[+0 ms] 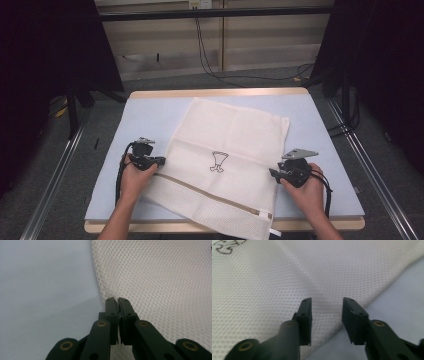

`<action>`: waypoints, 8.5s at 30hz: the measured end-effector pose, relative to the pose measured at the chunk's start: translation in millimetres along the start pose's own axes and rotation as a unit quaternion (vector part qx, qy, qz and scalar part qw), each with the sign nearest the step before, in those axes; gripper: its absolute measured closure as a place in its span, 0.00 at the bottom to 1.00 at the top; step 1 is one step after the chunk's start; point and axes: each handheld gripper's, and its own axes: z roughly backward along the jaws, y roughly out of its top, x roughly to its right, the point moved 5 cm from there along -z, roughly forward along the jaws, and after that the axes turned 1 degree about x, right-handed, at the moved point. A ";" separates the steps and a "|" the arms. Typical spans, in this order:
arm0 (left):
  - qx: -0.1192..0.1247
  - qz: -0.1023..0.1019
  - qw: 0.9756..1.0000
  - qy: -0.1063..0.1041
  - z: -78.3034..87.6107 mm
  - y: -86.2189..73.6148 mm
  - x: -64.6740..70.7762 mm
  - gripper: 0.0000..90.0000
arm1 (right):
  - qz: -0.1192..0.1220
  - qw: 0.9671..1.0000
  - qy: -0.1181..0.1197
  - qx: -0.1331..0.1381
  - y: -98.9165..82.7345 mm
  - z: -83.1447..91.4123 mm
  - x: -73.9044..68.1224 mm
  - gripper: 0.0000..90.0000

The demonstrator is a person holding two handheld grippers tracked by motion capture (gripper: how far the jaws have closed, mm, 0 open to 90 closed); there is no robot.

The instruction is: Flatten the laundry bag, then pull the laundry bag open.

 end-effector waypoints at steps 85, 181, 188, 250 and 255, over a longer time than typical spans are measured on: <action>0.019 0.042 0.999 -0.007 29.4 -24.6 6.3 0.97 | -0.027 0.999 0.047 -0.004 31.8 -39.5 14.9 1.00; -0.100 0.060 0.947 -0.300 -55.3 35.8 247.1 0.90 | 0.091 0.988 0.119 0.045 -23.5 19.8 -28.4 1.00; -0.113 0.060 0.951 -0.283 -66.8 31.4 251.4 0.90 | 0.095 0.987 0.124 0.038 -25.3 18.0 -30.4 1.00; -0.122 0.121 0.941 -0.292 -77.9 23.1 243.3 0.97 | 0.085 0.988 0.128 0.026 -29.8 15.3 -31.8 1.00; -0.123 0.114 0.942 -0.290 -76.0 22.5 241.6 0.97 | 0.078 0.988 0.133 0.027 -29.8 14.8 -31.2 1.00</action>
